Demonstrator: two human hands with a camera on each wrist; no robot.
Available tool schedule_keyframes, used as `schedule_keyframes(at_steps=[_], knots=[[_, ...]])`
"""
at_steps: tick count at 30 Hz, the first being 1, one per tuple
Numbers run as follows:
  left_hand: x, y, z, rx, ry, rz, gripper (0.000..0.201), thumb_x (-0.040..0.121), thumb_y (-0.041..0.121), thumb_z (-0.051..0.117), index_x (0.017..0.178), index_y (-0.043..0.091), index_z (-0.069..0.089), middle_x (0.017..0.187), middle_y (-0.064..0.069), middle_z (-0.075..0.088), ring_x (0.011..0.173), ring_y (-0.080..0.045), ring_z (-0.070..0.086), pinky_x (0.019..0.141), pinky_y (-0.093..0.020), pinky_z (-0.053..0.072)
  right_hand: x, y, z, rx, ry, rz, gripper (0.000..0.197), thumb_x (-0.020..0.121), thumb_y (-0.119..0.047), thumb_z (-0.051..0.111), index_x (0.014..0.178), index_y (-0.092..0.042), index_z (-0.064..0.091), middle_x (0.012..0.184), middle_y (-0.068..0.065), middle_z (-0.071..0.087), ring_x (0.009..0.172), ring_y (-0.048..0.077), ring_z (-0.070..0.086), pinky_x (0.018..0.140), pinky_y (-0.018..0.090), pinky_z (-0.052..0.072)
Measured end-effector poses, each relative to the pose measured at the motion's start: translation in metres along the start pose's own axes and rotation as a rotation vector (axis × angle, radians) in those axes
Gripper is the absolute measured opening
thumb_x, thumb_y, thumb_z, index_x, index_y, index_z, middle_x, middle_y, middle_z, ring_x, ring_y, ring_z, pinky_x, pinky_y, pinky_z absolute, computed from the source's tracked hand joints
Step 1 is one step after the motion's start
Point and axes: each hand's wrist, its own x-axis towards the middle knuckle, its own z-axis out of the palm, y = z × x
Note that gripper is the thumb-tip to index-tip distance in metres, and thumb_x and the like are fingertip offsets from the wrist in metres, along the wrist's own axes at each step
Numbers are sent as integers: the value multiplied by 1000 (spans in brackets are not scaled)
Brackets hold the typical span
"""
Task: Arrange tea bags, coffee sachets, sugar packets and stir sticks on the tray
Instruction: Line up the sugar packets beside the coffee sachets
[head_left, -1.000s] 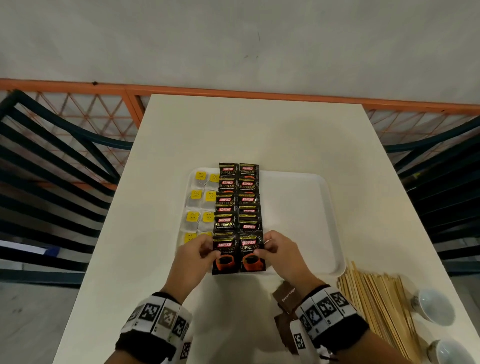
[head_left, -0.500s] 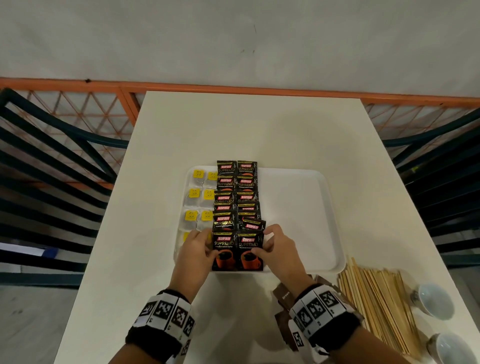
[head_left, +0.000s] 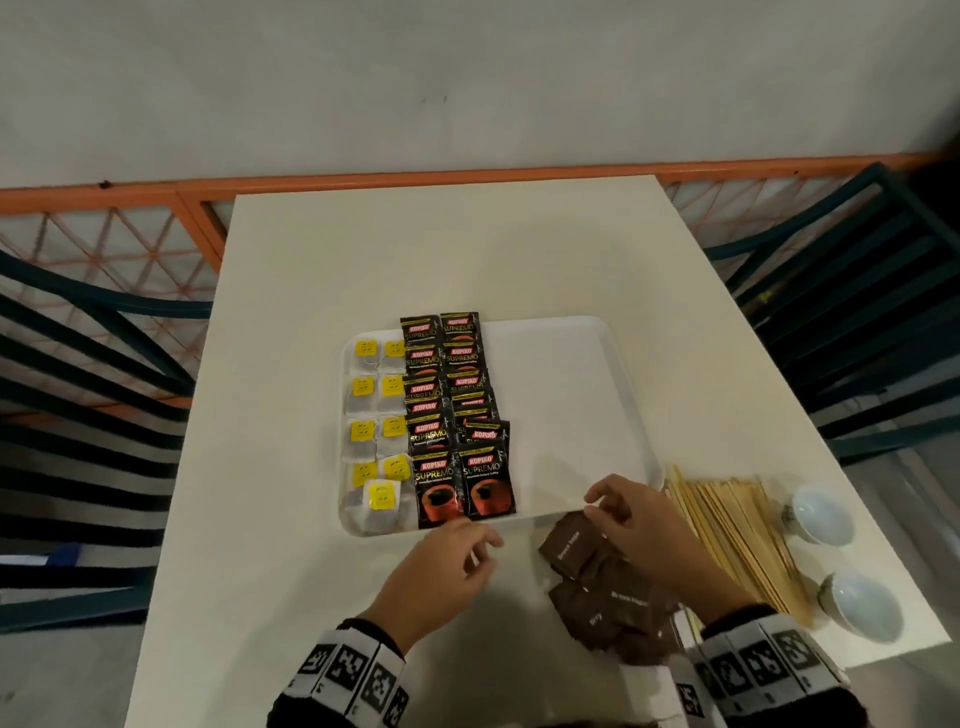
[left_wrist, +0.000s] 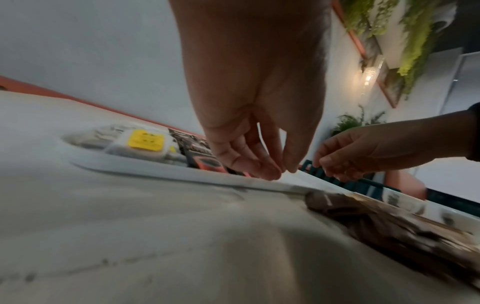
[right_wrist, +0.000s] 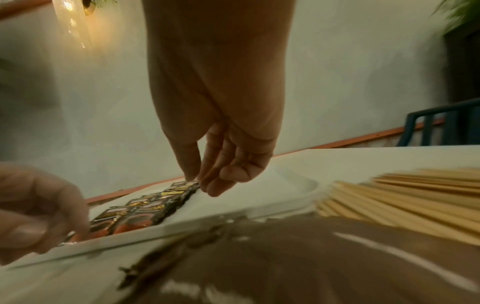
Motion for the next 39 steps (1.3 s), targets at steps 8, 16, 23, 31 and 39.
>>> schedule_keyframes(at_steps=[8, 16, 23, 31, 39], knots=[[7, 26, 26, 72, -88, -3, 27, 91, 31, 52, 116, 24, 57, 106, 11, 46, 88, -5, 51, 75, -12, 37, -46, 41, -13, -299, -52, 45, 53, 77, -52, 63, 122, -27, 49, 116, -10, 44, 112, 10, 41, 95, 21, 35], [26, 58, 57, 182, 11, -88, 49, 85, 42, 59, 129, 26, 47, 130, 2, 39, 119, -16, 42, 102, -28, 38, -40, 43, -11, -400, -233, -25, 65, 79, -47, 63, 133, -20, 38, 130, 2, 41, 120, 19, 35, 103, 31, 31], [34, 69, 76, 330, -7, -147, 65, 82, 43, 62, 139, 28, 35, 134, -1, 36, 124, -20, 36, 102, -34, 39, -24, 50, -28, -256, -251, -67, 33, 85, -30, 61, 113, -16, 52, 110, 1, 56, 90, 9, 46, 78, 20, 36], [29, 74, 78, 398, 41, -82, 40, 93, 23, 45, 133, 16, 44, 130, -6, 52, 117, -21, 50, 97, -30, 41, -18, 61, -48, -108, -227, -133, 19, 86, -32, 61, 99, -22, 50, 89, -8, 57, 81, 9, 53, 62, 14, 35], [20, 100, 50, -284, 355, -156, 15, 96, 16, 44, 102, 18, 57, 92, -6, 66, 85, -23, 65, 79, -31, 54, -12, 13, -53, 248, -332, -239, 19, 93, -29, 50, 110, -22, 44, 95, -10, 56, 87, 5, 56, 68, 12, 43]])
